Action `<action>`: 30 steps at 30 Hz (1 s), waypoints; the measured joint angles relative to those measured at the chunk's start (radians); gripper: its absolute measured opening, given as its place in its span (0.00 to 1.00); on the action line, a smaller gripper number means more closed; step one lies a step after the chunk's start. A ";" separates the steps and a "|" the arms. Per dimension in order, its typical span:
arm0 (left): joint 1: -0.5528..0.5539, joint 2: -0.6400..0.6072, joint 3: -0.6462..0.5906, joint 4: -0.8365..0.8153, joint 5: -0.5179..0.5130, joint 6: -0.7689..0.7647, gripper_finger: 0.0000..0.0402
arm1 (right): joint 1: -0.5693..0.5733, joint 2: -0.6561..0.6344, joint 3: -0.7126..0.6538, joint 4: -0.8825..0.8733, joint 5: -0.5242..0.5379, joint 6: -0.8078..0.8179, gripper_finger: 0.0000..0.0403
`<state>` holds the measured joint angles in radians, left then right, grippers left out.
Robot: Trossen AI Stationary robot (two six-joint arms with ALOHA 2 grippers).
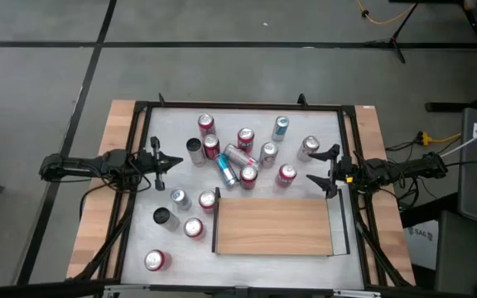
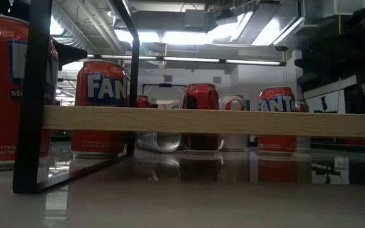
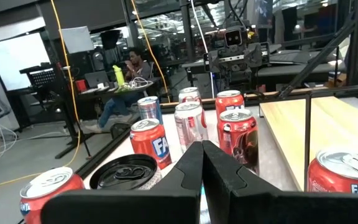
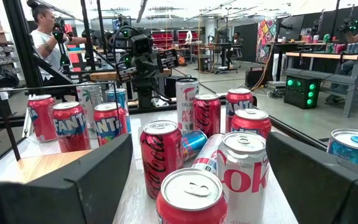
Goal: Place canned beverage on shelf
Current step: Put the top black soda can on the shelf
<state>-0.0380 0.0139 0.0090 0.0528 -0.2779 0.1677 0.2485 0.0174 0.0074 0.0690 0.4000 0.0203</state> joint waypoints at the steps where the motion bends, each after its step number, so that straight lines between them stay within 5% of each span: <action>1: 0.000 0.000 0.000 0.000 0.000 0.000 0.00 | 0.000 0.000 0.000 0.000 0.000 0.000 0.89; 23: 0.000 0.000 0.000 0.144 0.005 -0.051 0.00 | 0.000 0.000 0.000 0.013 0.000 0.000 0.89; 30: 0.000 0.000 0.000 0.148 -0.007 -0.157 0.16 | 0.000 0.000 -0.001 0.015 0.000 0.000 0.89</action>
<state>-0.0376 0.0138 0.0090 0.2005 -0.2852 0.0108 0.2485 0.0174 0.0067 0.0837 0.4004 0.0204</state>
